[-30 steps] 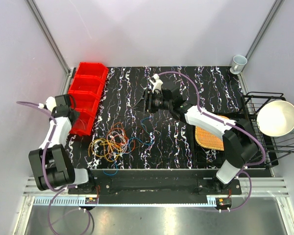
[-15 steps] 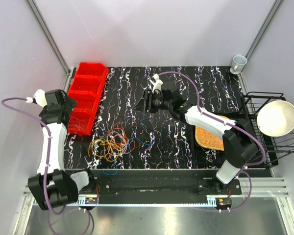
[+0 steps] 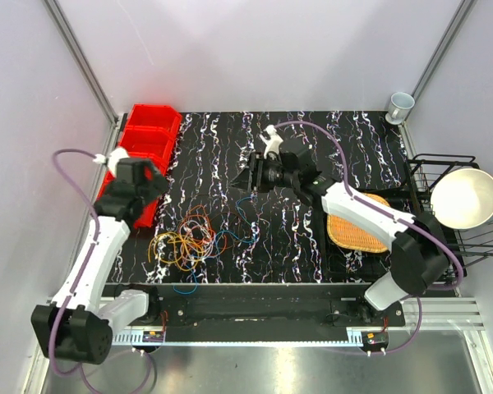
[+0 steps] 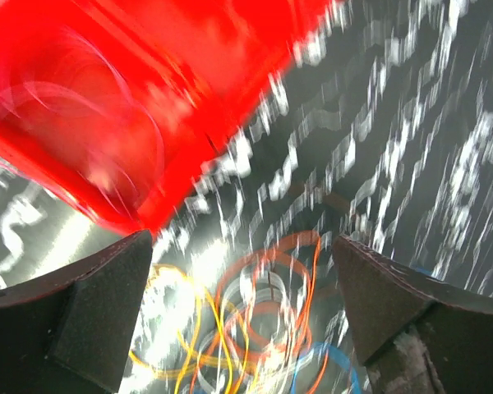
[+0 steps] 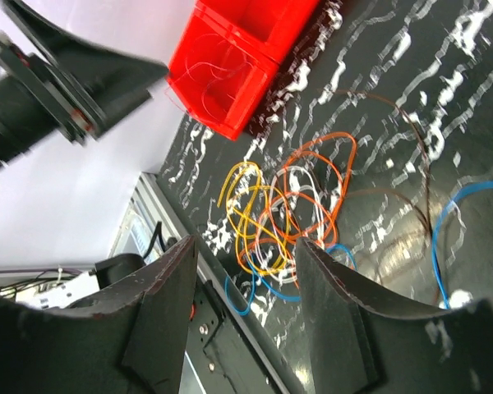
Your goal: Untangle the cables
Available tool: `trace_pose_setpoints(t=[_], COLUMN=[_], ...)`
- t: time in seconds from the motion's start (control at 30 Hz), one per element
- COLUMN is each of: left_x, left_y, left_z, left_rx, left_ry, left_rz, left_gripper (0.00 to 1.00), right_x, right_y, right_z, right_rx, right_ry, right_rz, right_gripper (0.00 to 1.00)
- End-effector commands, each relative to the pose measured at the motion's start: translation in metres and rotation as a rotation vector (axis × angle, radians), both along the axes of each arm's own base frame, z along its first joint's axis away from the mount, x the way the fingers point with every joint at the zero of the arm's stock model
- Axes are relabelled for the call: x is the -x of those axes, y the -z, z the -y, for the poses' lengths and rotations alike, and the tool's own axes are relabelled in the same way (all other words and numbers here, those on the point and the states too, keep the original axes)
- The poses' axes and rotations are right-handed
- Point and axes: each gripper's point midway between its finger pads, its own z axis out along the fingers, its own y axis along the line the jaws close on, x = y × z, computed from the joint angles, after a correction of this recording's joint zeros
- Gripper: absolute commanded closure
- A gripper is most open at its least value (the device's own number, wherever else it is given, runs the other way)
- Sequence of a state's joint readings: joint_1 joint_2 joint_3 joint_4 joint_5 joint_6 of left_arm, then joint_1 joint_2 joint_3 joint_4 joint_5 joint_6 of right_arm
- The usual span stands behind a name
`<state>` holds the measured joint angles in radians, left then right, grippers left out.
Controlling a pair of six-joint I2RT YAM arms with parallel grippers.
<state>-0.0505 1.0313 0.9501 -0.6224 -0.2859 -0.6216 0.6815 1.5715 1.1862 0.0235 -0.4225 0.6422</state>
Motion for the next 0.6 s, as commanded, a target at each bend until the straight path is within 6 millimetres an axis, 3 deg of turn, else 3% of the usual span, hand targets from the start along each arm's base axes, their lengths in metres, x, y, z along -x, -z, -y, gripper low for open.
trace_pose_setpoints(t=[0.0, 0.17, 0.2, 0.3, 0.57], left_x=[0.028, 0.053, 0.061, 0.074, 0.076], left_y=[0.043, 0.081, 0.093, 0.104, 0.125], left_z=[0.031, 0.058, 0.063, 0.068, 0.071], left_rx=[-0.031, 0.025, 0.035, 0.077, 0.161], left_ry=[0.067, 0.105, 0.122, 0.105, 0.057], left_rz=[-0.132, -0.192, -0.221, -0.210, -0.133], left_gripper=[0.11, 0.16, 0.16, 0.21, 0.23], right_x=[0.013, 0.032, 0.039, 0.048, 0.056], right_y=[0.007, 0.019, 0.031, 0.046, 0.068], right_z=[0.023, 0.041, 0.045, 0.055, 0.058], right_rx=[0.037, 0.059, 0.071, 0.088, 0.122], right_ry=[0.054, 0.073, 0.077, 0.093, 0.079], right_rz=[-0.029, -0.062, -0.093, -0.123, -0.172], right_gripper=[0.43, 0.43, 0.43, 0.43, 0.44])
